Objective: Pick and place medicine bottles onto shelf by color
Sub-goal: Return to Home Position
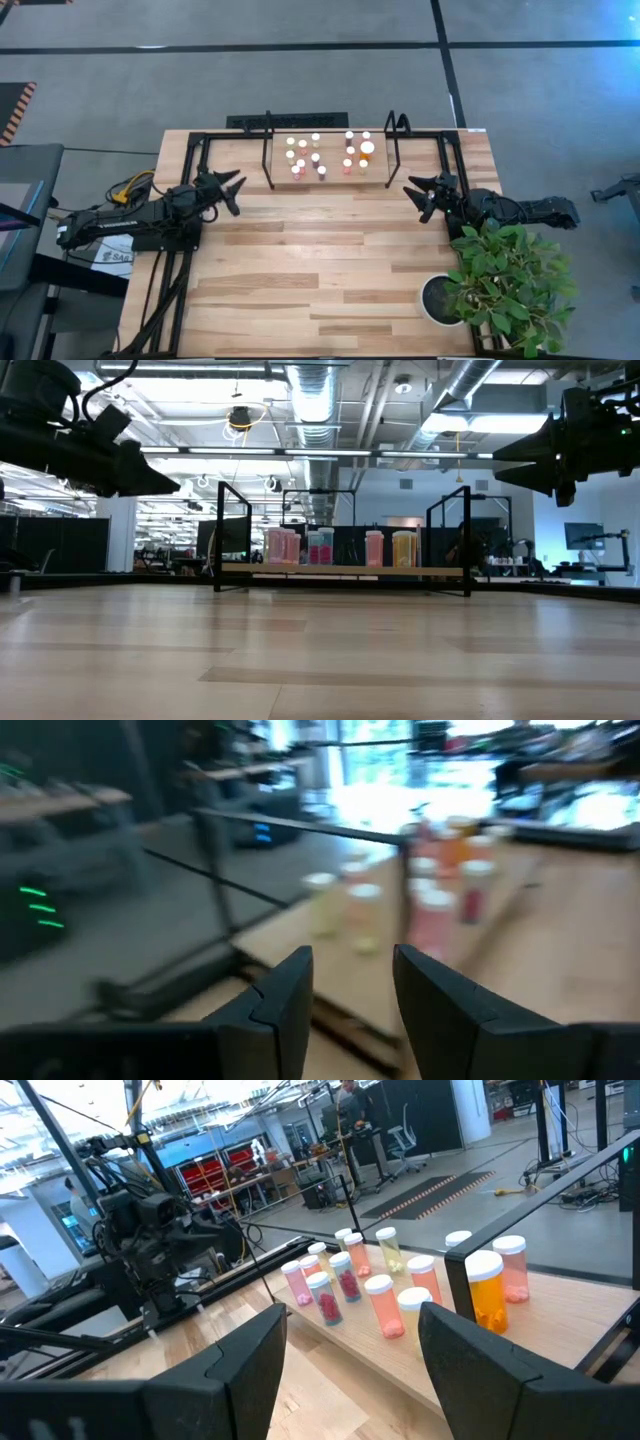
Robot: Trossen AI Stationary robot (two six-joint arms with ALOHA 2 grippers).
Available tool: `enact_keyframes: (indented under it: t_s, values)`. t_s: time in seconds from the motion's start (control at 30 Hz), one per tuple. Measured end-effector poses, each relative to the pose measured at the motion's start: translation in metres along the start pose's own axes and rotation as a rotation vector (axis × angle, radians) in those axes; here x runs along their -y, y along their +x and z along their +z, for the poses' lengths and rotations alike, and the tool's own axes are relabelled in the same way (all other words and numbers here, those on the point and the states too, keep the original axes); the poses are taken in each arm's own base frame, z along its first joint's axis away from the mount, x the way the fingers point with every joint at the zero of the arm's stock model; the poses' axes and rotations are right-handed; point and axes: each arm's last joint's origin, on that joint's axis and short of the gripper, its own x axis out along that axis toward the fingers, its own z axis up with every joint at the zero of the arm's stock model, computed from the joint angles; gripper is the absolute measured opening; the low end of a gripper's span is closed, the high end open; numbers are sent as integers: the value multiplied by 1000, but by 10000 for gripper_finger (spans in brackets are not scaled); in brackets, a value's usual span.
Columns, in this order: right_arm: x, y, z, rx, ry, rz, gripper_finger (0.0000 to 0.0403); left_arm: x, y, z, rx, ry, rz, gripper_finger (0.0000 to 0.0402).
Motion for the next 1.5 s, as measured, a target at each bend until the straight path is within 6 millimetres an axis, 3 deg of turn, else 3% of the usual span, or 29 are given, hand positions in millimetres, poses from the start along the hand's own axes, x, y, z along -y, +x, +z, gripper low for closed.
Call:
enact_keyframes:
  t_s: [0.33, 0.7, 1.5]
  values:
    - [0, 0, 0, -1, 0, 0, 251, -8, 0, 0, -23, 221, 226, 128]
    - [0, 0, 0, 0, 0, -1, 251, -8, 0, 0, -14, 140, 228, 128]
    - [0, 0, 0, 0, 0, -1, 251, -8, 0, 0, -14, 138, 227, 128]
